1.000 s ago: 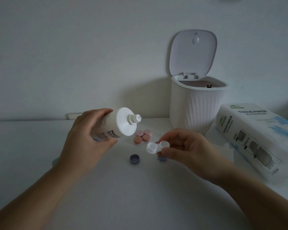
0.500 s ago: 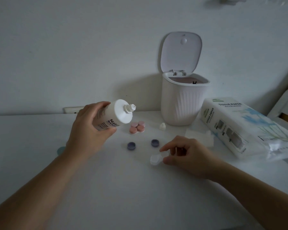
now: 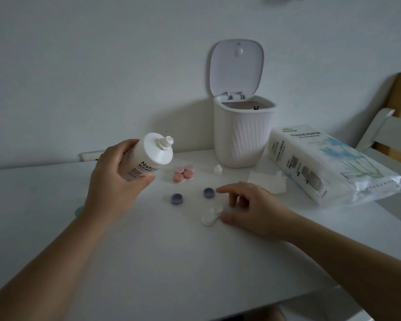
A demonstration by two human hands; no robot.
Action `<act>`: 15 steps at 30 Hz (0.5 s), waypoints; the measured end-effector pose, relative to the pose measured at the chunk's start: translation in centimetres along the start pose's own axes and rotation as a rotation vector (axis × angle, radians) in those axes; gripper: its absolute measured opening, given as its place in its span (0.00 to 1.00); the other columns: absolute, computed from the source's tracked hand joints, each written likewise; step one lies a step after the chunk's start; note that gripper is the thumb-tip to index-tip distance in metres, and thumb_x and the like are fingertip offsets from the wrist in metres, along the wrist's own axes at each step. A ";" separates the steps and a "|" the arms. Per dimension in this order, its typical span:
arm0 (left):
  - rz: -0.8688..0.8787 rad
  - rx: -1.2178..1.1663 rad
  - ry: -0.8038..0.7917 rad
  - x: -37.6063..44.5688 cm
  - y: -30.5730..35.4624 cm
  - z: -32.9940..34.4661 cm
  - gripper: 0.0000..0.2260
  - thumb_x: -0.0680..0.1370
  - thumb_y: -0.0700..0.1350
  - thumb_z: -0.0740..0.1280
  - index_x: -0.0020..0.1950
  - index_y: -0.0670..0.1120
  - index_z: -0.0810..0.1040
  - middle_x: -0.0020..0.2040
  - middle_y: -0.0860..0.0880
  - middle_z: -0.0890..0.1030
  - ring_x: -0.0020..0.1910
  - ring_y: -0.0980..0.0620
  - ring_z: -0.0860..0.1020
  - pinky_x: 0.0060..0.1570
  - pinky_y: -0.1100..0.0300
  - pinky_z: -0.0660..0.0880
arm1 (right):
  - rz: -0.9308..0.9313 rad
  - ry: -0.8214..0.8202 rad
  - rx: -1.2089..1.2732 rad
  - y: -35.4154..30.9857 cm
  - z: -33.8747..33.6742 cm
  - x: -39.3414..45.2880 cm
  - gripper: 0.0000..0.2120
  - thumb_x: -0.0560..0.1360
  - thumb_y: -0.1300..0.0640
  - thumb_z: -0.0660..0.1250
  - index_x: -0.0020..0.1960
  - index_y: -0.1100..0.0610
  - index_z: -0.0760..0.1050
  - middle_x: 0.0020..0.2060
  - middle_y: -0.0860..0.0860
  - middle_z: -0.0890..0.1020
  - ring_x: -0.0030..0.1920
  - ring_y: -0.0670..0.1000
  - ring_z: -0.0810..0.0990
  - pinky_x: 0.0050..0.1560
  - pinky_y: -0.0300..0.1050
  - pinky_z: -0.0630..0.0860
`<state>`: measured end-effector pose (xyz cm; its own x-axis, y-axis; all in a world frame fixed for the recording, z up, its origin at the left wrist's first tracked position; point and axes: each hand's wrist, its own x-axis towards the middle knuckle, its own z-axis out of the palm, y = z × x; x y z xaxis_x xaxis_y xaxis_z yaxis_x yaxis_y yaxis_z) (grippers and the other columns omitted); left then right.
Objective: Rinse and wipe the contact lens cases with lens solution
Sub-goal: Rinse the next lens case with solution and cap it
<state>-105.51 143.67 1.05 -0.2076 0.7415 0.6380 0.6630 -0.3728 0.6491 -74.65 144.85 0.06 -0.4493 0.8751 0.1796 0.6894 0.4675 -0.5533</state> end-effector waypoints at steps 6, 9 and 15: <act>0.000 -0.009 -0.029 0.0 0.3 0.2 0.30 0.67 0.41 0.80 0.65 0.55 0.75 0.60 0.56 0.80 0.62 0.50 0.77 0.61 0.47 0.75 | -0.016 0.032 -0.062 0.0 0.1 -1.6 0.13 0.65 0.39 0.74 0.43 0.42 0.76 0.41 0.40 0.76 0.44 0.40 0.74 0.44 0.35 0.71; -0.005 -0.018 -0.045 -0.1 0.5 0.3 0.29 0.67 0.41 0.80 0.65 0.55 0.75 0.60 0.56 0.79 0.63 0.50 0.77 0.62 0.46 0.75 | -0.030 0.018 -0.112 -0.5 0.6 -1.2 0.20 0.62 0.30 0.69 0.47 0.41 0.77 0.42 0.38 0.75 0.46 0.39 0.72 0.47 0.34 0.67; 0.002 -0.016 -0.032 -0.2 0.6 0.3 0.29 0.67 0.41 0.80 0.65 0.55 0.75 0.60 0.56 0.79 0.62 0.50 0.76 0.61 0.47 0.75 | -0.038 -0.020 -0.135 -1.6 1.6 -0.1 0.29 0.59 0.23 0.63 0.54 0.38 0.77 0.44 0.35 0.71 0.50 0.43 0.70 0.54 0.41 0.69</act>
<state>-104.90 143.45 1.18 -0.1830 0.7578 0.6263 0.6518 -0.3834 0.6544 -76.60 143.77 -0.35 -0.4868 0.8546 0.1809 0.7416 0.5138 -0.4314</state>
